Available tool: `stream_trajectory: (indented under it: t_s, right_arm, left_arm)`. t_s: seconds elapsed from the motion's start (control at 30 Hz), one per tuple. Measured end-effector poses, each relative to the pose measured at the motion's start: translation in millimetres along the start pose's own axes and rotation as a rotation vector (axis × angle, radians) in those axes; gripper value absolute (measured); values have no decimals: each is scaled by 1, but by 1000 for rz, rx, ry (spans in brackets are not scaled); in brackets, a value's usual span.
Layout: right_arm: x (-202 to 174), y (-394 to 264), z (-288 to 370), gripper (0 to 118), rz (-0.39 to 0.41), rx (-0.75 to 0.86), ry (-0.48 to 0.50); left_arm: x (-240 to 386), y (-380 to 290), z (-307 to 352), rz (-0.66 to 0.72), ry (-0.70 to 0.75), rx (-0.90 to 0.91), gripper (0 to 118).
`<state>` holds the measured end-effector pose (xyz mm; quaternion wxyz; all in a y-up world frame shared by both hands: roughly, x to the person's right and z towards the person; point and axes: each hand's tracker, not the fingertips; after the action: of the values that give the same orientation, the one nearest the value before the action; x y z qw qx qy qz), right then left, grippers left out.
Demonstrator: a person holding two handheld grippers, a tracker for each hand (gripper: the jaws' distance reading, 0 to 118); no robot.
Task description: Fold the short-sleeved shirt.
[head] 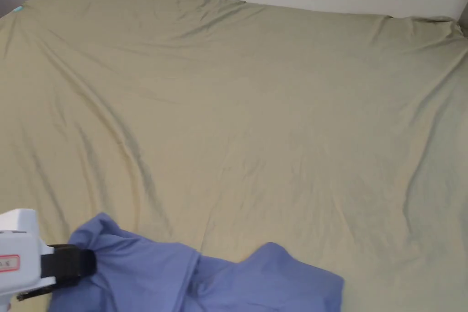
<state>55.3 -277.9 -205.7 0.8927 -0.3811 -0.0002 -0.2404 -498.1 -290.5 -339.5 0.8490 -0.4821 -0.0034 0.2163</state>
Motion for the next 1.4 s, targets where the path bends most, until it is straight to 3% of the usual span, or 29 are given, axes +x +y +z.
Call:
stream_trajectory:
  t_s: [0.07,0.17,0.4,0.67,0.8,0.9,1.1,1.17,1.2,1.23,1.27,1.33,1.4]
  right_arm:
    - [2,-1,2,1,-5,6,1]
    - [3,-1,2,1,-10,7,-2]
    - [-6,-1,-5,1,12,-12,24]
    - [1,-5,2,1,-1,5,41]
    - [13,-8,4,1,-33,7,0]
    - [17,-10,8,1,-41,9,-15]
    - [23,-10,6,1,-59,7,-21]
    - [23,-9,6,1,-66,13,-17]
    - [24,-9,6,1,-72,14,-10]
    - [24,-9,5,1,-75,13,-3]
    - [23,-10,5,1,-76,11,3]
    - [22,-11,3,1,-68,3,4]
    - [20,-12,2,1,-62,-2,0]
  left_arm:
    - [-11,8,5,61,78,43,12]
    - [0,6,17,12,177,54,12]
    - [94,-16,43,-152,-145,46,12]
    - [190,-65,-23,-449,-241,-154,12]
    - [225,-96,-59,-587,-179,-191,18]
    - [228,-94,-52,-547,-252,-212,38]
    - [194,-65,8,-350,-628,-167,39]
    - [184,-60,12,-334,-537,-90,36]
    - [179,-58,10,-365,-425,-36,27]
    - [179,-60,-3,-387,-310,7,9]
    - [178,-62,-16,-397,-164,28,1]
    - [182,-68,-38,-447,-28,-14,1]
    - [184,-80,-48,-444,-118,-54,1]
